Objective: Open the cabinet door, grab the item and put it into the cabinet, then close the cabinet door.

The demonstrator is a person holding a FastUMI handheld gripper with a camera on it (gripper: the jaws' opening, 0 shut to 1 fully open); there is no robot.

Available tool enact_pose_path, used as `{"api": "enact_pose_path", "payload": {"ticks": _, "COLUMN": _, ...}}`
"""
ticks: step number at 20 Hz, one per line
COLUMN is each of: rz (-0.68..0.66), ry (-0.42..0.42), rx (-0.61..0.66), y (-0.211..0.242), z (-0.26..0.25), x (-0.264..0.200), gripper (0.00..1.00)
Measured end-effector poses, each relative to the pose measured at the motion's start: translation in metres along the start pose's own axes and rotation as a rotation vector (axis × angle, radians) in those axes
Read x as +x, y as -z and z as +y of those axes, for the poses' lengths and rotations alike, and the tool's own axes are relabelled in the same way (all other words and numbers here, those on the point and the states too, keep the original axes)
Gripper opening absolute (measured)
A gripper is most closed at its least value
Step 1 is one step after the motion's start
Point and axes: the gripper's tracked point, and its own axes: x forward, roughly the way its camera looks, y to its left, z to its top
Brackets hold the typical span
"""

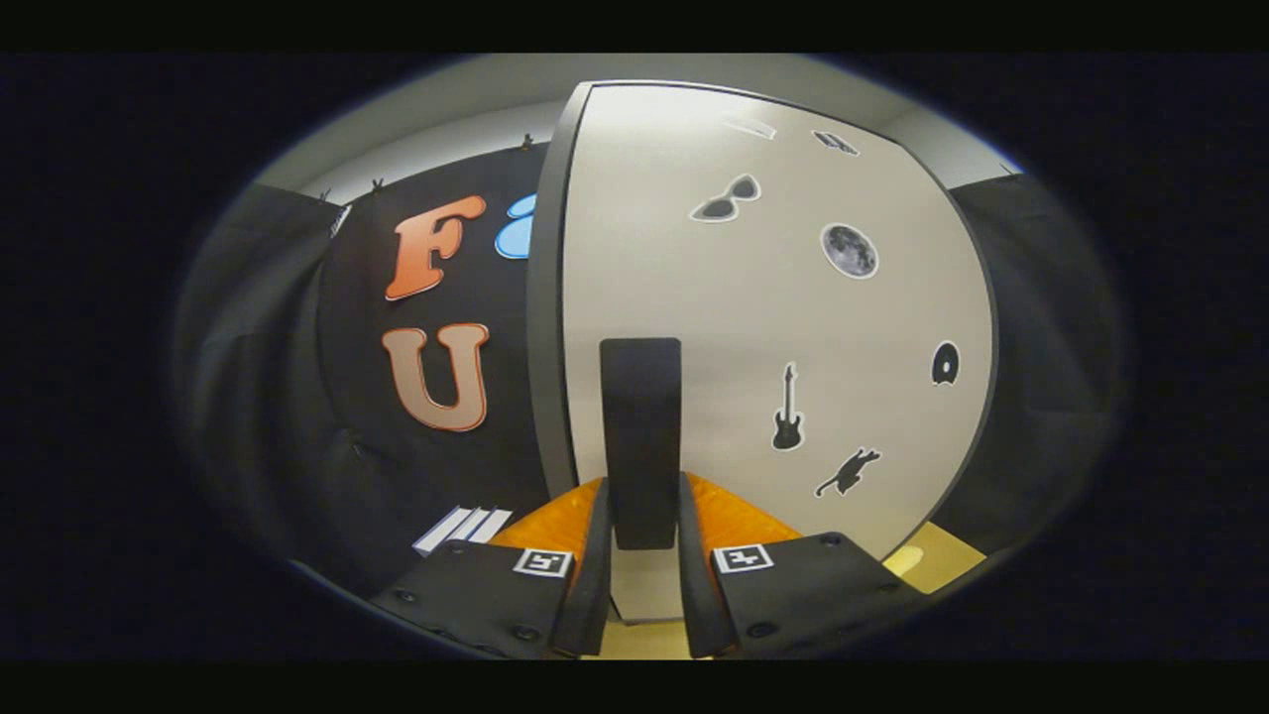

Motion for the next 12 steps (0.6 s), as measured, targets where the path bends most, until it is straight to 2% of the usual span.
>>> {"api": "enact_pose_path", "payload": {"ticks": 5, "rz": 0.001, "ry": -0.044, "rx": 0.005, "y": -0.001, "z": -0.001, "x": -0.017, "gripper": 0.25}}
{"api": "enact_pose_path", "payload": {"ticks": 12, "rz": 0.033, "ry": -0.049, "rx": -0.012, "y": 0.005, "z": -0.024, "x": -0.088, "gripper": 0.25}}
